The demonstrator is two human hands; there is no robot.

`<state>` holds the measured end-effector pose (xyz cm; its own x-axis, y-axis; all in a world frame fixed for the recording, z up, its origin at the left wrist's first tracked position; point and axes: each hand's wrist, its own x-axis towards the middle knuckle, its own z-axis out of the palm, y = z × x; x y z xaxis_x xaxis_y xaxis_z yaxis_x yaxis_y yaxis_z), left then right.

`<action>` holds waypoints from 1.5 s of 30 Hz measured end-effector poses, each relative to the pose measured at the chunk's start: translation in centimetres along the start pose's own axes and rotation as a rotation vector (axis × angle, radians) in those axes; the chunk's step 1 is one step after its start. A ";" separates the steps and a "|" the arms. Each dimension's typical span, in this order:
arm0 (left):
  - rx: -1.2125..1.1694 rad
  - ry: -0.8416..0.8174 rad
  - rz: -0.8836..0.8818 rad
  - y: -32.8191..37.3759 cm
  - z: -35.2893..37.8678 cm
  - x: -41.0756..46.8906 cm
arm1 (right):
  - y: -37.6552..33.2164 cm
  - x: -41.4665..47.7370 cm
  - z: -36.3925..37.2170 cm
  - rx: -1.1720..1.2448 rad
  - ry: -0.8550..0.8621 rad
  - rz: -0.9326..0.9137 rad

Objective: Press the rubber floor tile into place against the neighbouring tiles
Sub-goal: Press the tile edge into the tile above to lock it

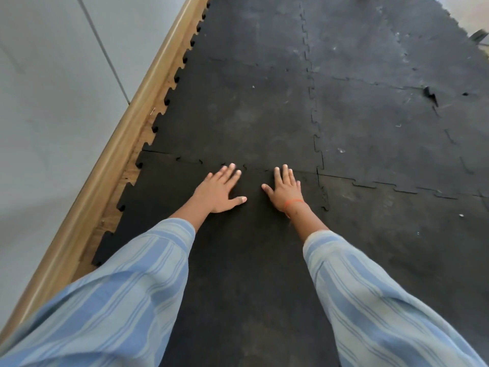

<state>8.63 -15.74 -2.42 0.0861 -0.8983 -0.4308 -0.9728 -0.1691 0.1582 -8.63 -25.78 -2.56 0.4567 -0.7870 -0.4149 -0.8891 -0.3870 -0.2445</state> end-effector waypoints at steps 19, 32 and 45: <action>-0.125 0.136 -0.299 -9.5 0.6 -3.6 | -7.1 -0.8 0.7 -0.033 -0.078 -0.173; -0.115 -0.092 -0.395 -10.2 -0.7 -2.7 | -7.6 0.1 0.0 -0.018 -0.179 -0.108; -0.117 0.483 -0.385 3.3 10.3 -11.7 | -3.2 -11.0 10.0 -0.016 0.488 -0.031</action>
<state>2.15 -1.58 -6.03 0.5398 -0.8412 -0.0302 -0.8250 -0.5359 0.1796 -10.44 -11.11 -5.93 0.4184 -0.9067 0.0530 -0.8773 -0.4186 -0.2349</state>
